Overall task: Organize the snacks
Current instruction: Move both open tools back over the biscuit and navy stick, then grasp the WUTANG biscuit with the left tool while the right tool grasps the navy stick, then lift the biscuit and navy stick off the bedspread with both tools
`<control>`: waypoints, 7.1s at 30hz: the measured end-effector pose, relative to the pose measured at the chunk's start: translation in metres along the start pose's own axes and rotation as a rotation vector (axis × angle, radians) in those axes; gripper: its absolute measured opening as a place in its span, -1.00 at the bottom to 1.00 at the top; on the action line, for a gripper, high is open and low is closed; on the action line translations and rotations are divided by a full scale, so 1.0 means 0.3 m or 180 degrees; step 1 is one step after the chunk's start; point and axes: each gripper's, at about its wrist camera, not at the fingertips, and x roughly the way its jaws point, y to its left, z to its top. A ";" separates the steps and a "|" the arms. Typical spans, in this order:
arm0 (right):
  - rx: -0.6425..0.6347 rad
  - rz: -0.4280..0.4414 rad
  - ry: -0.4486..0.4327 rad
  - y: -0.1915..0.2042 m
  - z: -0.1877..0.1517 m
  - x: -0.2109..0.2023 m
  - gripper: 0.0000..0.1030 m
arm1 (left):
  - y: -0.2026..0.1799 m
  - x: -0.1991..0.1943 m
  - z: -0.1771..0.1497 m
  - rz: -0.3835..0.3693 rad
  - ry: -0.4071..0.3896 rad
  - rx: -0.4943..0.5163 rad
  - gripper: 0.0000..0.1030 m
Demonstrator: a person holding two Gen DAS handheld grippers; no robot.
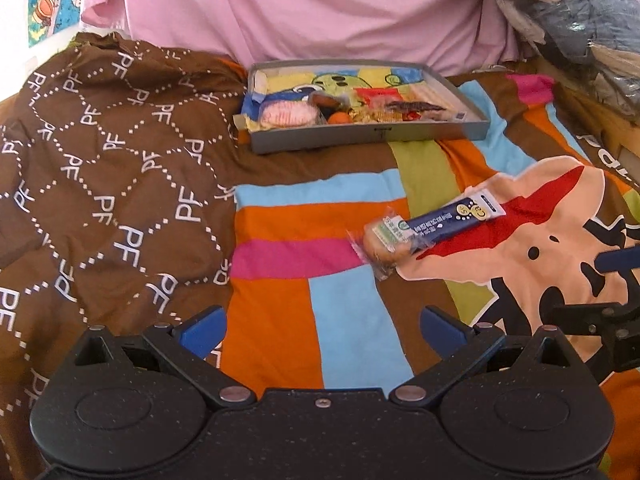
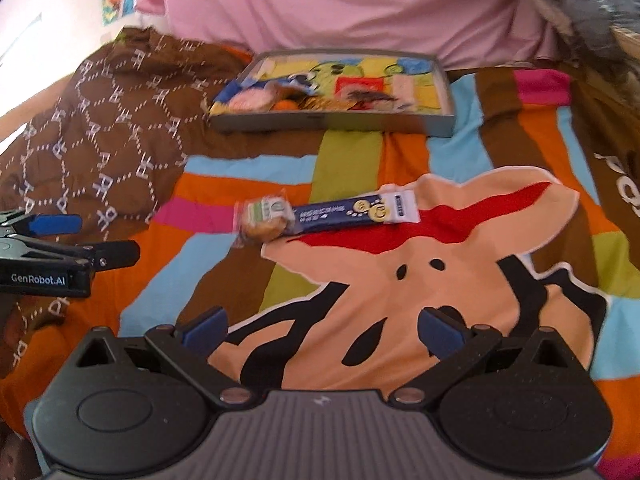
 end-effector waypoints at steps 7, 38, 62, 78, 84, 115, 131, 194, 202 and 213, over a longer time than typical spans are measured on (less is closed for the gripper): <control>-0.0238 0.0083 0.0044 0.004 0.038 0.054 1.00 | 0.011 0.042 0.016 -0.0010 0.0017 -0.0020 0.99; -0.2545 0.0948 0.0314 -0.051 0.328 0.437 0.99 | -0.063 0.411 0.205 -0.1020 0.0111 0.1081 0.98; -0.3141 0.0976 0.0663 -0.029 0.340 0.601 0.50 | -0.130 0.546 0.218 -0.1226 0.0459 0.1590 0.28; -0.3045 0.0776 0.0752 -0.017 0.318 0.567 -0.02 | -0.044 0.513 0.213 -0.1115 0.0596 0.0612 0.08; -0.2654 0.0611 0.0881 -0.020 0.290 0.532 -0.05 | 0.000 0.444 0.155 -0.1020 0.0679 0.0402 0.08; -0.0273 0.0183 0.0580 0.099 0.057 0.313 0.07 | 0.053 0.245 0.028 -0.0702 0.0876 0.0050 0.13; -0.0052 0.0166 0.0169 0.084 -0.026 0.276 0.07 | 0.010 0.268 0.014 -0.0541 0.0691 0.0082 0.38; -0.0678 -0.0378 0.0444 0.236 -0.121 0.176 -0.25 | -0.073 0.046 -0.044 -0.0511 0.0395 -0.0176 -0.02; -0.0738 -0.0269 0.0407 0.213 -0.126 0.178 -0.25 | -0.033 -0.011 -0.006 -0.0399 0.0261 -0.0502 -0.02; -0.0981 -0.0284 0.0455 0.227 -0.087 0.195 -0.26 | 0.008 0.057 0.028 -0.0357 0.0214 -0.0557 -0.02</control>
